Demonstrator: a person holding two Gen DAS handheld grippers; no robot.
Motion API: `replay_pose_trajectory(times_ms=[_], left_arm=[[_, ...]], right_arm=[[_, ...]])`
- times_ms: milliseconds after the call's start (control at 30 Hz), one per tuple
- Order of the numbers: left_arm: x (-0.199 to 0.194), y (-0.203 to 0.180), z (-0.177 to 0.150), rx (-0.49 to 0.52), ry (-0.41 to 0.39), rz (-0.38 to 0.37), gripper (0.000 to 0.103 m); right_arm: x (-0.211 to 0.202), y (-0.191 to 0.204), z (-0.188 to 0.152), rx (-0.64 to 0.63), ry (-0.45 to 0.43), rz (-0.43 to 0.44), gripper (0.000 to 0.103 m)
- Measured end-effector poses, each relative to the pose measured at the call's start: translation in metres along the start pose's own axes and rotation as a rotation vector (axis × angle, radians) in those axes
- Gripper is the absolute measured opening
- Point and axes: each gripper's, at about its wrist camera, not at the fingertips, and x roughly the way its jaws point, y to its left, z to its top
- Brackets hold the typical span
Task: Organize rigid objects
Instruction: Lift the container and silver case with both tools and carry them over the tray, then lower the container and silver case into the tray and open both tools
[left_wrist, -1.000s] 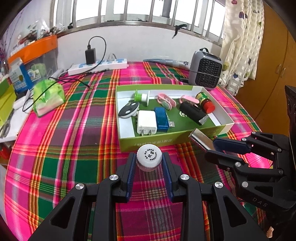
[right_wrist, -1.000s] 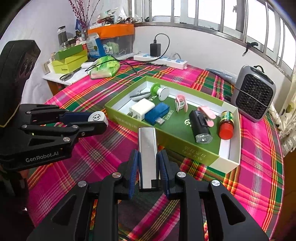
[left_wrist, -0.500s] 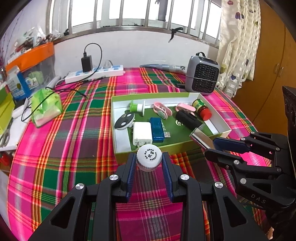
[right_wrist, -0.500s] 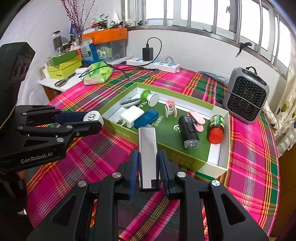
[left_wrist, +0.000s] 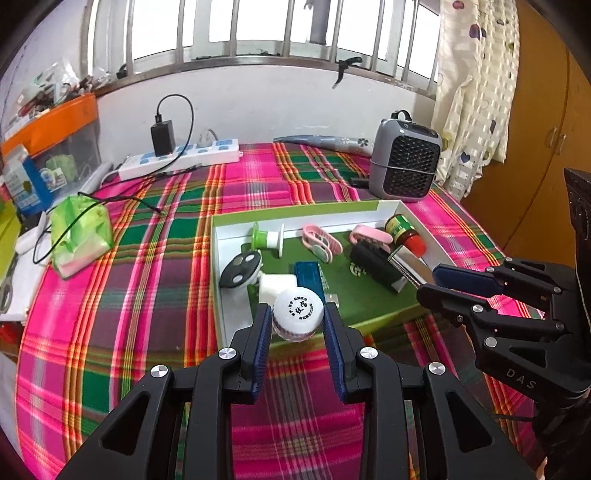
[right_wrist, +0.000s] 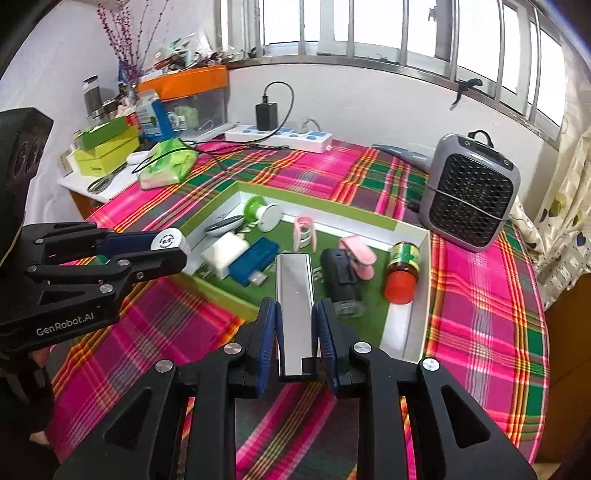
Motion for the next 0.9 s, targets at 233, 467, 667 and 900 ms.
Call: replay_pose_trajectory(times_ms=[233,467,667,900], left_arm=[[0.015,-0.006,0.009,0.009,0.007,-0.016,0.027],[0.031,-0.009,0.015,0.014,0.026,-0.019,0.027],[0.045,-0.007,0.016,0.008,0.052,-0.011,0.027],[0.056,-0.005,0.014,0.0,0.074,-0.006,0.027]], right_arm=[[0.014,-0.017,0.009,0.031,0.021,-0.034,0.025],[0.029,-0.034,0.016,0.061,0.046,-0.058,0.025],[0.042,-0.044,0.019,0.082,0.073,-0.073,0.025],[0.05,-0.053,0.018,0.098,0.091,-0.077,0.025]])
